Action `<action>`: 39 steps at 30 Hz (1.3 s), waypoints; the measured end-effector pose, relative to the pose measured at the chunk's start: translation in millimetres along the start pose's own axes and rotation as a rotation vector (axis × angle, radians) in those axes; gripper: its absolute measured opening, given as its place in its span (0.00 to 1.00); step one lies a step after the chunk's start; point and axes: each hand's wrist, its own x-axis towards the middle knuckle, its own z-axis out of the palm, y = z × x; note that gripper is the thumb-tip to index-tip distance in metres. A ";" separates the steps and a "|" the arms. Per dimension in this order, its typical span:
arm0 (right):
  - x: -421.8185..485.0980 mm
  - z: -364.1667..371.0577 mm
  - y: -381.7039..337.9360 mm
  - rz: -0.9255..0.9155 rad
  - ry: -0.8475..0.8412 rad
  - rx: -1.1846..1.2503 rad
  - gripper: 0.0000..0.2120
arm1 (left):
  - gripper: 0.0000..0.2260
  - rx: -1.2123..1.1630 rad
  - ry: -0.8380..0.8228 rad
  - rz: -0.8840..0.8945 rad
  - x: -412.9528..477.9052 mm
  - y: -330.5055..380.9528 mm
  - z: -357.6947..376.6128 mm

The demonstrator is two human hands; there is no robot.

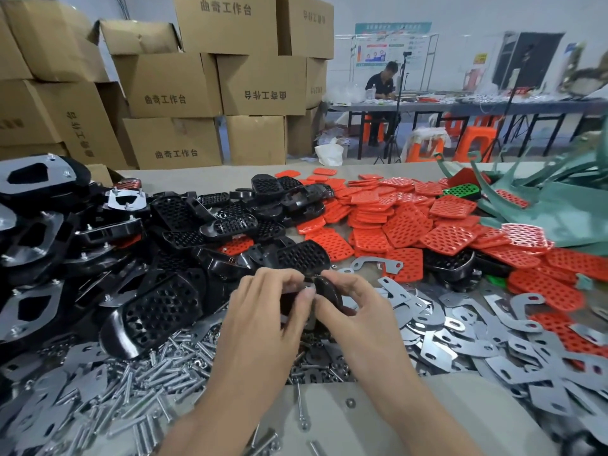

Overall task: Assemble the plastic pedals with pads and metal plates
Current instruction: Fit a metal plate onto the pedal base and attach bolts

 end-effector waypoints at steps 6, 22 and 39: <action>0.5 1.6 1.0 0.008 -0.001 -0.002 0.11 | 0.05 0.038 0.009 0.085 -0.3 -1.5 4.2; -0.4 0.4 3.0 0.016 -0.014 -0.014 0.11 | 0.04 0.047 0.038 0.026 -0.7 -1.9 3.7; 0.0 1.1 3.1 0.032 -0.026 -0.019 0.11 | 0.09 0.122 -0.001 0.118 -0.5 -5.4 5.0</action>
